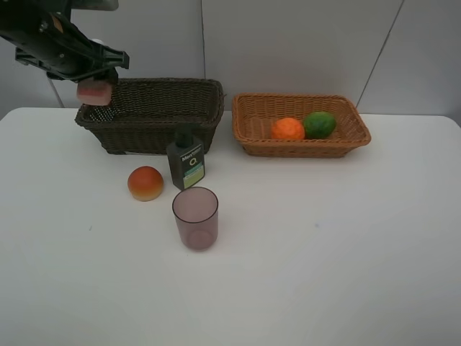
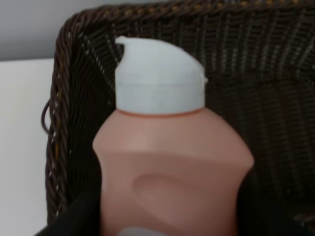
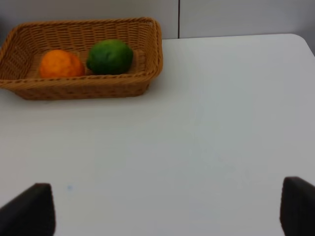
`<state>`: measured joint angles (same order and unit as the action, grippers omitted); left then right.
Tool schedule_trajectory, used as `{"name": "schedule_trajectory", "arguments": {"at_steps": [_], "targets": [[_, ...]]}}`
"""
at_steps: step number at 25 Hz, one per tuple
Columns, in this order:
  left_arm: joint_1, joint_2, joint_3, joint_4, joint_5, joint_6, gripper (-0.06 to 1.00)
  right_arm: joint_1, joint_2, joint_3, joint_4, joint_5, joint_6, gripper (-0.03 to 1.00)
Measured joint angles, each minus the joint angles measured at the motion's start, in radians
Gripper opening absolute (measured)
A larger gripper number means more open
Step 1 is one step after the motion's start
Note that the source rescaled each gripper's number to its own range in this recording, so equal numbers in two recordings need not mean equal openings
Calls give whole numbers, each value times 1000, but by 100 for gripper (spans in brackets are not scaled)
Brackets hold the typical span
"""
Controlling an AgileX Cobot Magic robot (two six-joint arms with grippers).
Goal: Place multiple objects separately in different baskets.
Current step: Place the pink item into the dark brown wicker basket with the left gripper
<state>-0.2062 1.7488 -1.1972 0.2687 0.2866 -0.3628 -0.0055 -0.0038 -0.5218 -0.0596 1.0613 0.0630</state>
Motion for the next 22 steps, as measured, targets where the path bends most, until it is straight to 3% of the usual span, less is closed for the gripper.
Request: {"name": "schedule_trajectory", "arguments": {"at_steps": [5, 11, 16, 22], "targets": [[15, 144, 0, 9, -248, 14, 65, 0, 0, 0, 0, 0, 0, 97], [16, 254, 0, 10, -466, 43, 65, 0, 0, 0, 0, 0, 0, 97], [16, 325, -3, 10, -558, 76, 65, 0, 0, 0, 0, 0, 0, 97], [19, 380, -44, 10, -560, 89, 65, 0, 0, 0, 0, 0, 0, 97]]}}
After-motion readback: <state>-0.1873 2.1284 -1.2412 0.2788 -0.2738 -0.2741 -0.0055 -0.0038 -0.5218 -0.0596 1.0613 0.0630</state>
